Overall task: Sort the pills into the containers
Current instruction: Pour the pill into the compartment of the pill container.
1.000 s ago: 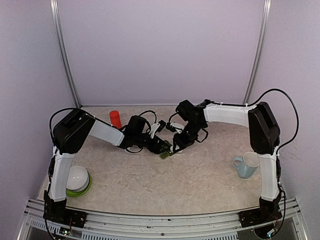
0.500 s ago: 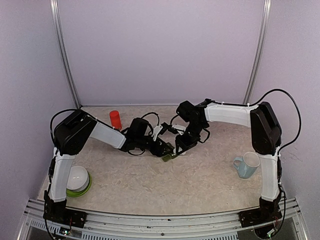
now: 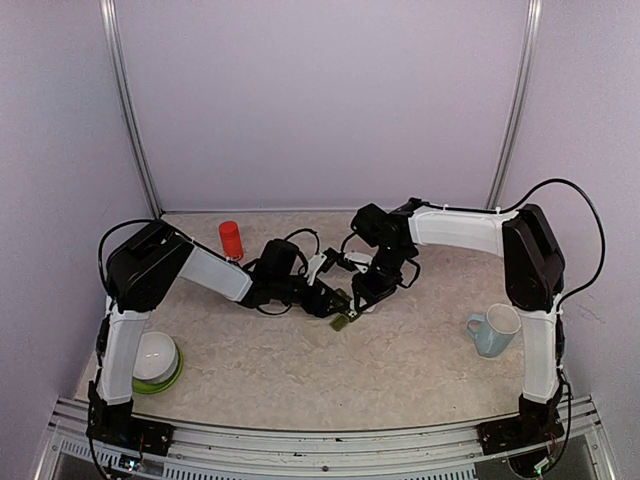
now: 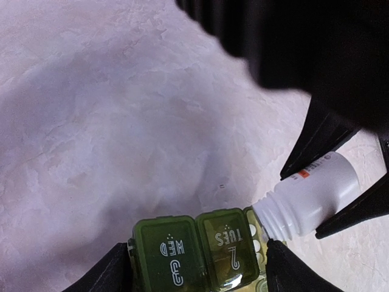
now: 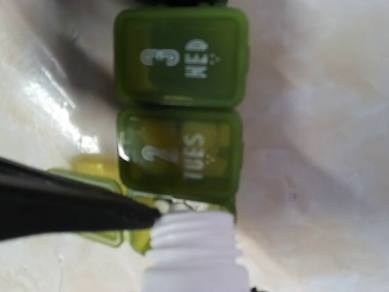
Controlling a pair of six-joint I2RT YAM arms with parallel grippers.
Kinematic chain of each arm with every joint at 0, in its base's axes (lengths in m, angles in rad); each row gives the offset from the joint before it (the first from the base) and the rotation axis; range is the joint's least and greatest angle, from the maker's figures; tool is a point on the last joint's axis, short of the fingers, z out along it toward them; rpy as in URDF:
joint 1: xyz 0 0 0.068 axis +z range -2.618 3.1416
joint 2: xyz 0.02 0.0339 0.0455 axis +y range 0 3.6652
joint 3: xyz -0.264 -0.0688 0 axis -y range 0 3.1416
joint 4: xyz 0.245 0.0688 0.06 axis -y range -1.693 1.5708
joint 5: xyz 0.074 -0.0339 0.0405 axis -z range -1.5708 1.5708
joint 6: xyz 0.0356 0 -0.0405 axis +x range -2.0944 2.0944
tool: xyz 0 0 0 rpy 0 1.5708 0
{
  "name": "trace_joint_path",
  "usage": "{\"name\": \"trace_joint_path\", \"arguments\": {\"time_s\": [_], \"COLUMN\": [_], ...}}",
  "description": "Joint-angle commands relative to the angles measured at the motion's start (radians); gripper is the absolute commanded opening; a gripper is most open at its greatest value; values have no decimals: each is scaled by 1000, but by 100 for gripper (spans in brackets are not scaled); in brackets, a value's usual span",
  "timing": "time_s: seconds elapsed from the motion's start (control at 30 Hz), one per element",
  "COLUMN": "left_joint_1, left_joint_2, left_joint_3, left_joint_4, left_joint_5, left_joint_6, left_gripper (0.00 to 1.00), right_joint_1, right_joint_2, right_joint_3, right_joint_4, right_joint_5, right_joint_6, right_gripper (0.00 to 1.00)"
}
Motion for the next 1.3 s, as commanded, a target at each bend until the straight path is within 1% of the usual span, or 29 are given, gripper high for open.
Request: {"name": "trace_joint_path", "arguments": {"time_s": [0.0, 0.23, 0.63, 0.9, 1.27], "left_joint_1": [-59, -54, -42, -42, -34], "left_joint_2": [-24, -22, -25, -27, -23], "left_joint_3": [-17, -14, -12, -11, -2], "left_joint_4": [4, 1, -1, -8, -19], "left_joint_5": [70, 39, 46, 53, 38], "left_joint_6": [10, 0, -7, -1, 3], "left_gripper": [73, 74, 74, 74, 74], "right_joint_1": [30, 31, 31, 31, 31], "right_joint_2": [-29, -37, -66, -108, -156], "right_joint_3": [1, -3, -34, -94, -221], "right_joint_4": [66, 70, 100, 148, 239], "right_joint_5": [-2, 2, -8, -14, -34], "right_joint_6": [-8, -11, -11, -3, 7], "right_gripper": [1, 1, 1, 0, 0]}}
